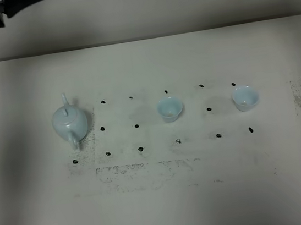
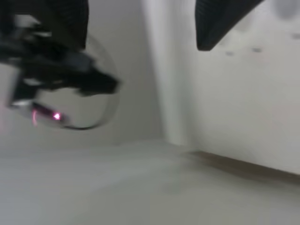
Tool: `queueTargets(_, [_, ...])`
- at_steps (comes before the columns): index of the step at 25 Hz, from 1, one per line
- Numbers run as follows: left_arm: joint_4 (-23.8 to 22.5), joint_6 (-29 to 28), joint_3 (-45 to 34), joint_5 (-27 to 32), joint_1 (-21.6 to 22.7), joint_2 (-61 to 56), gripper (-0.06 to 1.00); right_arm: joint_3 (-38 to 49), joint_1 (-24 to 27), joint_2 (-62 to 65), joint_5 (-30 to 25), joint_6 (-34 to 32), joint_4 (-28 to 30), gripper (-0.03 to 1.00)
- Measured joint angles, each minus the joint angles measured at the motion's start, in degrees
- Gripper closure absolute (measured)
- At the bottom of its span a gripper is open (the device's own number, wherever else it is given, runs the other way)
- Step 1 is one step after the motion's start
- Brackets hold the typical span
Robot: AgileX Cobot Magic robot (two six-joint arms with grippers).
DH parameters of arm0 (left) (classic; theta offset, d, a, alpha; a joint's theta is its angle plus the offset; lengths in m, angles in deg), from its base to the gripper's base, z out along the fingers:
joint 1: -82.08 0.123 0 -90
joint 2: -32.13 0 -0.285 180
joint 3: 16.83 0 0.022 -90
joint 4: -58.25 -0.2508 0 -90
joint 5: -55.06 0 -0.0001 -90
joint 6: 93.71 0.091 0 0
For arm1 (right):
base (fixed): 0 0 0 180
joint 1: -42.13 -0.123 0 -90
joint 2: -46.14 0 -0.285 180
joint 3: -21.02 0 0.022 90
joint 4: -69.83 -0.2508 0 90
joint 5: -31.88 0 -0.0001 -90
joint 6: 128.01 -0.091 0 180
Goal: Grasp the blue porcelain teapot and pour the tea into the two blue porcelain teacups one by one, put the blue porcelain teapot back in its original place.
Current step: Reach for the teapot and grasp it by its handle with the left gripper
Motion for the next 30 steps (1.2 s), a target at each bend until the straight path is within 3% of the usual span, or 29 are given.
queueTargets(8, [-29.4, -1.7, 0.0, 0.2, 2.2, -19.2, 0.42, 0.6, -1.3, 12.3, -0.3, -9.7, 19.9, 0.40])
queueTargets(12, [-38.0, -2.2, 0.0, 0.2, 2.2, -24.8, 0.42, 8.4, -4.2, 21.9, -0.4, -11.4, 30.7, 0.42])
queueTargets(15, [-41.0, -2.3, 0.0, 0.2, 2.2, -27.0, 0.42, 17.5, -5.9, 29.9, -0.5, -13.9, 39.8, 0.42])
queueTargets(21, [-41.6, -2.4, -0.2, 0.2, 2.2, -27.7, 0.42, 37.8, -6.0, 45.7, -0.6, -22.5, 56.4, 0.42])
queueTargets(25, [-41.8, -2.0, -0.3, 0.2, 2.2, -27.7, 0.42, 53.1, -6.0, 58.2, 2.0, -26.5, 59.6, 0.42])
queueTargets(30, [-41.8, -0.9, -0.3, 0.2, 2.2, -27.7, 0.42, 71.7, -6.0, 74.4, 4.6, -27.4, 58.2, 0.42])
